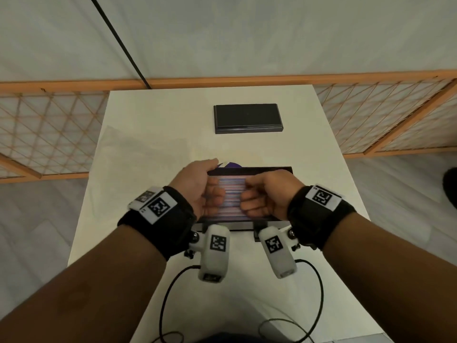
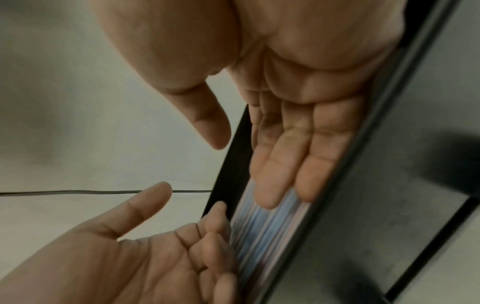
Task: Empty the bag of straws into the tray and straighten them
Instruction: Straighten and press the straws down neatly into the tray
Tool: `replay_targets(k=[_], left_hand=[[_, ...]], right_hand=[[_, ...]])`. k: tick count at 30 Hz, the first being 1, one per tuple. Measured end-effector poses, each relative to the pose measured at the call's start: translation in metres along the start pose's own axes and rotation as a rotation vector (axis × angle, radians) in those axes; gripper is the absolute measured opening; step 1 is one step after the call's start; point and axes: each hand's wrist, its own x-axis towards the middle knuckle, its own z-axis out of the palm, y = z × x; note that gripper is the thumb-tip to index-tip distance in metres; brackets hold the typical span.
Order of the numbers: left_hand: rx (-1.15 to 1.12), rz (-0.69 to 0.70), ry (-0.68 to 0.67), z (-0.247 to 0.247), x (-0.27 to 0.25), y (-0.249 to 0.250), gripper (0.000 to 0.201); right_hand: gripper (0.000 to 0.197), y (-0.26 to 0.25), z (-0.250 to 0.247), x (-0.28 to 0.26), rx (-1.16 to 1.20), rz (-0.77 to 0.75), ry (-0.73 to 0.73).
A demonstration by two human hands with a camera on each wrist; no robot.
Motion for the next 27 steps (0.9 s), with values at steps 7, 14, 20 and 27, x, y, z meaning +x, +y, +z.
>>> replay_targets(k=[7,14,20,27], left_hand=[[0.037,-0.046,0.053,0.003,0.014,-0.010,0.047],[0.089,-0.076,0.007,0.002,0.015,-0.006,0.050],[0.079,-0.047,0.014,0.001,0.016,-0.005,0.049],[0.108,-0.026,0.012,0.003,0.016,-0.004,0.050]], right_hand=[[0.022,0.007,-0.007,0.012,0.053,-0.003,0.032],[0.018,0.005,-0.010,0.014,0.106,-0.011,0.028],[0.010,0.005,-0.008,0.017,0.177,-0.035,0.043],[0.014,0.004,-0.006,0.016,0.256,-0.051,0.023]])
